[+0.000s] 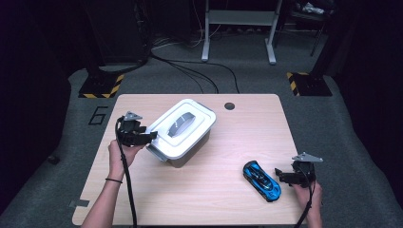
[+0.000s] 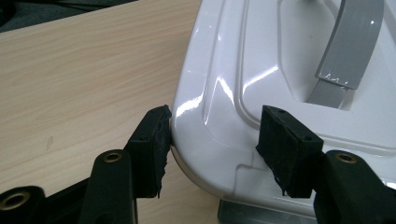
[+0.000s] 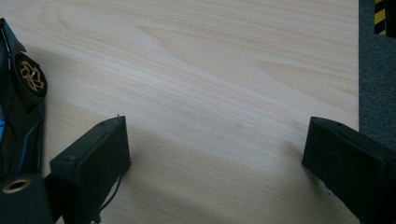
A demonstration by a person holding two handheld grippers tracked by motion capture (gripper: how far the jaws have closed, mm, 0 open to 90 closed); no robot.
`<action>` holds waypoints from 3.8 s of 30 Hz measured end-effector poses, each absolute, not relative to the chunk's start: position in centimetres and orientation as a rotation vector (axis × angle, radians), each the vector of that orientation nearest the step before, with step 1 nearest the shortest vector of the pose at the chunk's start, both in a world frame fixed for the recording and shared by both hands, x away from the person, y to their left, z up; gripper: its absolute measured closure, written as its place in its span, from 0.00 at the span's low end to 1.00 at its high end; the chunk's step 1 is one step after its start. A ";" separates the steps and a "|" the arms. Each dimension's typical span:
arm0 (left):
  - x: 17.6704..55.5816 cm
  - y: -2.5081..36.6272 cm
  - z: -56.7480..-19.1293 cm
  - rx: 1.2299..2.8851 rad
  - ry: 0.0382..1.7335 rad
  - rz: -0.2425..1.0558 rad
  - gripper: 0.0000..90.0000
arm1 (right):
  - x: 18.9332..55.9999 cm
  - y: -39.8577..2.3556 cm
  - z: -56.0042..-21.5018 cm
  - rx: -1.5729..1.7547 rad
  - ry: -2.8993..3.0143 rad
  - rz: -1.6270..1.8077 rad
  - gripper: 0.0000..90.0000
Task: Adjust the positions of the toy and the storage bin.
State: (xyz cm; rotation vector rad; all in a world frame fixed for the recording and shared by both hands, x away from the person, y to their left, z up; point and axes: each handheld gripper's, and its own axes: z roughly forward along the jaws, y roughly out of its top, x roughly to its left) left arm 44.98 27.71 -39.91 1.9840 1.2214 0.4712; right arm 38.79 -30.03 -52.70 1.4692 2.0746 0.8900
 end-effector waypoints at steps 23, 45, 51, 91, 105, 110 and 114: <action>41.1 26.1 -40.0 1.955 1.174 0.409 0.48 | 38.8 -30.0 -52.7 1.470 2.074 0.890 0.07; 38.0 25.2 -40.7 2.116 0.997 0.377 0.24 | 38.8 -30.0 -52.7 1.464 2.075 0.890 0.08; 37.5 24.1 -41.5 2.124 0.987 0.427 0.18 | 38.8 -30.0 -52.7 1.463 2.075 0.890 0.08; 37.3 13.5 -42.6 2.052 0.856 0.317 0.22 | 38.8 -30.0 -52.7 1.470 2.072 0.895 0.08; 37.0 13.1 -43.3 2.060 0.838 0.386 0.15 | 38.8 -30.1 -52.7 1.470 2.071 0.895 0.09; 37.2 16.0 -44.6 2.063 0.924 0.425 0.05 | 38.8 -30.1 -52.7 1.469 2.072 0.895 0.09; 37.5 18.6 -45.6 2.067 0.995 0.468 0.00 | 38.8 -30.1 -52.7 1.469 2.072 0.895 0.08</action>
